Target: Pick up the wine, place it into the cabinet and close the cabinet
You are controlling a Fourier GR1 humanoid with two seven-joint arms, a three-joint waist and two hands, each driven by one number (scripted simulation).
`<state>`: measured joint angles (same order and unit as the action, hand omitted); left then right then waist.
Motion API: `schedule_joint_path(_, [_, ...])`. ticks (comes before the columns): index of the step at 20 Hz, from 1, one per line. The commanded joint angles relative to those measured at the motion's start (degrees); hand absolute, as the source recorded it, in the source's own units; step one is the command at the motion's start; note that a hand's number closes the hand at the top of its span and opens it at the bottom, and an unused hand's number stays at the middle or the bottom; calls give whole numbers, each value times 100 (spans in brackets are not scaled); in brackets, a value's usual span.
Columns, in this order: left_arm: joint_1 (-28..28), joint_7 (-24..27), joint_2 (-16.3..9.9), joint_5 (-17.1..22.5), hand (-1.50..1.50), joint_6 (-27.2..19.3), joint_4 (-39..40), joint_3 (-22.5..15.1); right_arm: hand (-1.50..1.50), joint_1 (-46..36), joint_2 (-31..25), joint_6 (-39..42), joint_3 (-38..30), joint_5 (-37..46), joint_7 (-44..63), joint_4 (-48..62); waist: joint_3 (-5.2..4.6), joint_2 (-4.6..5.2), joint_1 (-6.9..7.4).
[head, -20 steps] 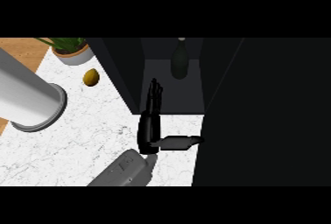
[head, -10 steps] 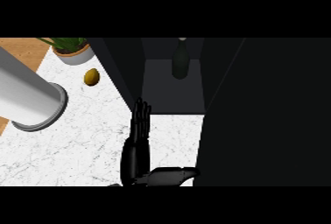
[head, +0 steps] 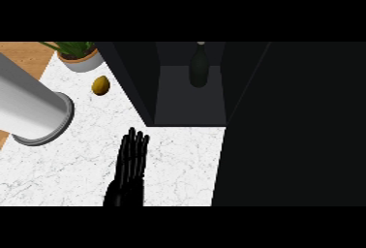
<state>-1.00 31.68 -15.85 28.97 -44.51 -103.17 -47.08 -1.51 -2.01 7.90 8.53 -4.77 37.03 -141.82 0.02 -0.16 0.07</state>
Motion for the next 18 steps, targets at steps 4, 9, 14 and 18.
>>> schedule_joint_path(4, [515,-326,-804,-142,-150,374,-1073,-57,150,318,-201,359,11,-717,339,-533,1,2,-8])
schedule_joint_path(9, [1135,-150,-1567,229,-150,1121,-1518,580,150,279,-199,556,238,-633,196,-487,-1,2,13])
schedule_joint_path(14, [1290,17,-1822,662,-150,1538,-1465,1290,150,608,151,387,880,-972,699,-425,-5,3,18])
schedule_joint_path(18, [1885,448,-2022,906,-150,1996,-1469,1690,150,1188,175,354,1271,-899,925,-975,-8,-14,8])
